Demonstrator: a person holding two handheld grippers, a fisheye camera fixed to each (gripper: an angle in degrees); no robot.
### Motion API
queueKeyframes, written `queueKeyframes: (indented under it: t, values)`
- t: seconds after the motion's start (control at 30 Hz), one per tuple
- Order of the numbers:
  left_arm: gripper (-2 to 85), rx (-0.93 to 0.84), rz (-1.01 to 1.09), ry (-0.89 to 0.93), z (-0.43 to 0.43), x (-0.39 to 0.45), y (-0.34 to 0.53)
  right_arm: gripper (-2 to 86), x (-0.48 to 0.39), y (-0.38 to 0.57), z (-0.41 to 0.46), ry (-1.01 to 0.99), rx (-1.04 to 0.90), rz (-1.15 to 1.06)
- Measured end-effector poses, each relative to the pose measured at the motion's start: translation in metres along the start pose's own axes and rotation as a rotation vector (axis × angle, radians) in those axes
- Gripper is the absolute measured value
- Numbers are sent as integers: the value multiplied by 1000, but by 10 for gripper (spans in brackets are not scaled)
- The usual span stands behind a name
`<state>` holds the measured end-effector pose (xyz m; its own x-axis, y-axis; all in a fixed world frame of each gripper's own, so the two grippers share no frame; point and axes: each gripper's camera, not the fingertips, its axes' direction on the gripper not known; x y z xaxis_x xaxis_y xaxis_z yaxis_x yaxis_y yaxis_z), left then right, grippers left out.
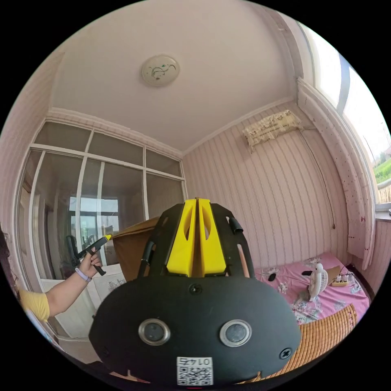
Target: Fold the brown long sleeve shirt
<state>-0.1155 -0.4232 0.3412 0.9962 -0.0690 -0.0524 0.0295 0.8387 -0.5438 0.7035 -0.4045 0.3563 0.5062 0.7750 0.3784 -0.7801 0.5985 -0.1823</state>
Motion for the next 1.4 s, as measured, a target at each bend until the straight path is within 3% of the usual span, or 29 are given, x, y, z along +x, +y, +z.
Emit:
queueKeyframes:
  t: [0.1, 0.2, 0.37, 0.5, 0.67, 0.77, 1.0, 1.4]
  values:
    - [-7, 17, 24, 39, 8, -2, 14, 6, 9, 34, -4, -46, -36, -71]
    - [-7, -97, 27, 64, 23, -14, 71, 6, 35, 114, -13, -40, -170, -57]
    - [-7, -468, -49, 123, 43, -36, 235, 7, 79, 295, -42, 49, -492, 54]
    - [-6, -780, -180, 126, 51, -48, 345, 7, 117, 452, -69, 199, -790, 304]
    - [-6, -1127, -313, -23, 50, -61, 467, 8, 124, 560, -65, 285, -1146, 355]
    - [-6, -1253, -355, -30, 52, -69, 502, 8, 123, 590, -63, 263, -1244, 389]
    - [-5, -1305, -398, -27, 61, -87, 522, 9, 125, 624, -70, 323, -1357, 383]
    - [-5, -1347, -402, -69, 100, -113, 527, 7, 155, 643, -81, 470, -1294, 499]
